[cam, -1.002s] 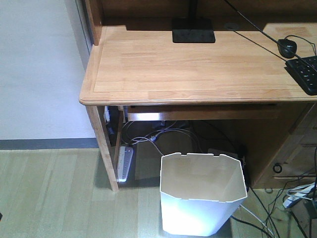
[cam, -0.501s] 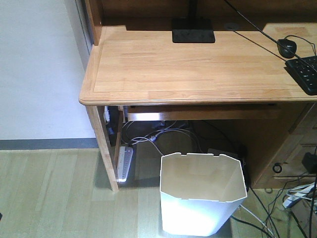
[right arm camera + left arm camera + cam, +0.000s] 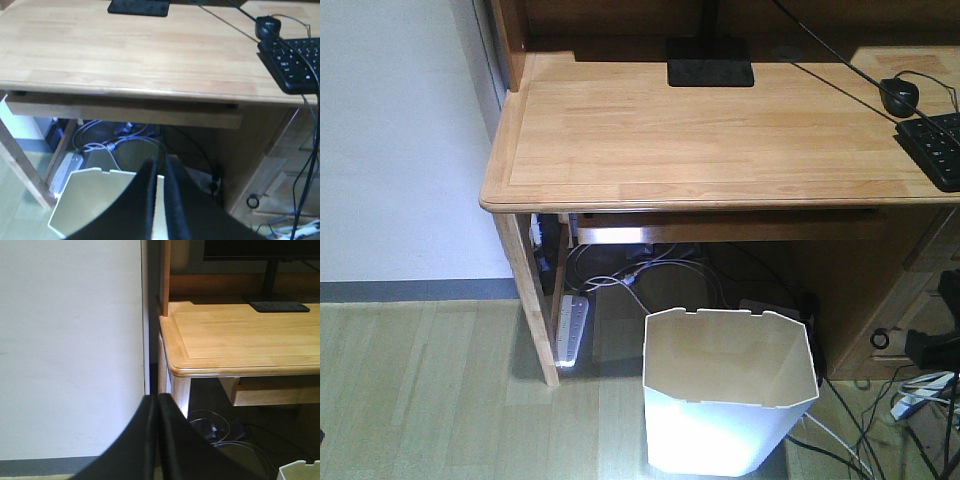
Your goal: Move trash bin to bedside with robot
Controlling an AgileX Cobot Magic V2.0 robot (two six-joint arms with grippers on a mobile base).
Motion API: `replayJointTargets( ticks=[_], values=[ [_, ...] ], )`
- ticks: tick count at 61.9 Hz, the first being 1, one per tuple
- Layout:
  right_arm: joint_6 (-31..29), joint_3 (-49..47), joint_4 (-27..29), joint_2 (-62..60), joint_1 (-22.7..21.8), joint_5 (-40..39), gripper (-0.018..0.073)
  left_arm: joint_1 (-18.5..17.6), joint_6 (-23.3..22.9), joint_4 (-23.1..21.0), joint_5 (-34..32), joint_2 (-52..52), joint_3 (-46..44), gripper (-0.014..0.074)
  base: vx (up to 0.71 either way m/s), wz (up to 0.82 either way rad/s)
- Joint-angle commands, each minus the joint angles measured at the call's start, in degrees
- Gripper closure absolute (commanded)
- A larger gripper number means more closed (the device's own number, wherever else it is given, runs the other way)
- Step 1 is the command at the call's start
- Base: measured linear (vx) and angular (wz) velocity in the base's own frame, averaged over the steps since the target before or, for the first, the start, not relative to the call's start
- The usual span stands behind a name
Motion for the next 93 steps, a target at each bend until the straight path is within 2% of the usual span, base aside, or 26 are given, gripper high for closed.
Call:
replayJointTargets(
  ticks=[1, 17, 25, 34, 42, 61, 71, 79, 87, 93],
  values=[
    [-0.1, -2.0, -0.5, 0.5, -0.3, -1.1, 0.0421, -0.3, -0.5, -0.2, -4.2, -0.6, 1.7, 0.0602, 0.0, 0.0],
    [0.9, -2.0, -0.5, 0.5, -0.3, 0.4, 0.0144, -0.3, -0.5, -0.2, -4.2, -0.6, 1.7, 0.0602, 0.0, 0.0],
    [1.2, -2.0, -0.5, 0.5, -0.3, 2.1, 0.0067, -0.3, -0.5, -0.2, -4.2, -0.6, 1.7, 0.0602, 0.0, 0.0],
    [1.6, -2.0, -0.5, 0.5, -0.3, 1.9, 0.006, -0.3, -0.5, -0.2, -4.2, -0.6, 1.7, 0.0602, 0.0, 0.0],
    [5.1, -2.9, -0.5, 2.4, -0.3, 3.4, 0.0064, -0.3, -0.5, -0.2, -4.2, -0.6, 1.7, 0.0602, 0.0, 0.0],
    [5.0, -14.8, -0.9, 22.8, -0.6, 6.7, 0.0064, -0.3, -0.5, -0.2, -4.2, -0.6, 1.7, 0.0602, 0.0, 0.0],
    [4.4, -19.6, -0.5, 32.5, -4.5, 7.7, 0.0064, -0.3, -0.5, -0.2, -4.2, -0.6, 1.7, 0.0602, 0.0, 0.0],
    [-1.7, -22.3, 1.9, 38.7, -8.2, 7.4, 0.0064, -0.3, -0.5, -0.2, -4.2, -0.6, 1.7, 0.0602, 0.0, 0.0],
    [-9.6, -24.8, 8.5, 46.4, -11.0, 6.7, 0.0064, -0.3, -0.5, -0.2, -4.2, -0.6, 1.7, 0.0602, 0.0, 0.0],
    [-16.1, -26.6, 12.1, 52.6, -11.1, 5.6, 0.0064, -0.3, -0.5, -0.2, -4.2, -0.6, 1.7, 0.0602, 0.0, 0.0]
  ],
)
